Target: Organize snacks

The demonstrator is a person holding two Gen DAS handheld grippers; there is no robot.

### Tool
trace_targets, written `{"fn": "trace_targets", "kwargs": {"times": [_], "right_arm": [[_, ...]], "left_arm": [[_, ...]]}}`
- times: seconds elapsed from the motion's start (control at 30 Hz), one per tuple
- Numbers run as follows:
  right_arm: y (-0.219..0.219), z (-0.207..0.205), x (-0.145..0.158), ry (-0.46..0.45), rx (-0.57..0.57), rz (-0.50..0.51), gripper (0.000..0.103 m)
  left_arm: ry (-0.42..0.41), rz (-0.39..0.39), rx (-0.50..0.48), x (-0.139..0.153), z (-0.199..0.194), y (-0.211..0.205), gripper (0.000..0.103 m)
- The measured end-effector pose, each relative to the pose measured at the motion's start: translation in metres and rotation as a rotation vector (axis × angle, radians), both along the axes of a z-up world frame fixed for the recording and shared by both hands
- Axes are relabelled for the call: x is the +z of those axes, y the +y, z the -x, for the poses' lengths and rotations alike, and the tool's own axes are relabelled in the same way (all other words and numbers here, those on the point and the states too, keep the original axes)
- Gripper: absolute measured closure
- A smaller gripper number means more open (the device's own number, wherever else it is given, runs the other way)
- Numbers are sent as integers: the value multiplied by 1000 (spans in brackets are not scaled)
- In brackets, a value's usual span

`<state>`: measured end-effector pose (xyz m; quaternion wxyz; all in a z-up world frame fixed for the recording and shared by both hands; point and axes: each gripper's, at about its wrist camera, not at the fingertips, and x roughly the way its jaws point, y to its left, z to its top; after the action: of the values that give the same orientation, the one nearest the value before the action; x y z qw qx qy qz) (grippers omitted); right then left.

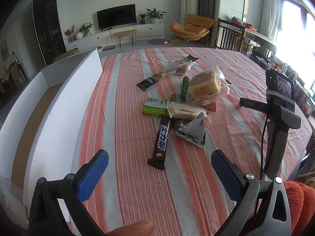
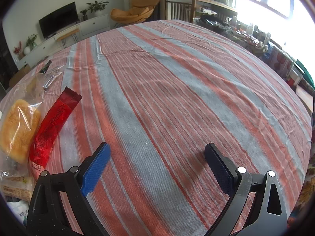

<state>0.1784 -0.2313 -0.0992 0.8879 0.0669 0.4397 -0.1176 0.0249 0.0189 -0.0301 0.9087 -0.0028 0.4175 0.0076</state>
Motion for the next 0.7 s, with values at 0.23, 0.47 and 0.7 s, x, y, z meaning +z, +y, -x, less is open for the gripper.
{"fn": "trace_targets", "kwargs": {"times": [0.23,0.47,0.7], "right_arm": [[0,1,0,0,0,0,5],[0,0,0,0,0,0,5],[0,-1,0,0,0,1,5]], "left_arm": [[-30,-10,-35,10,1,-25,0],[-49,-29,-65,16,4,-38,0],[-30,-7,-27,11,-4,-22,0]]}}
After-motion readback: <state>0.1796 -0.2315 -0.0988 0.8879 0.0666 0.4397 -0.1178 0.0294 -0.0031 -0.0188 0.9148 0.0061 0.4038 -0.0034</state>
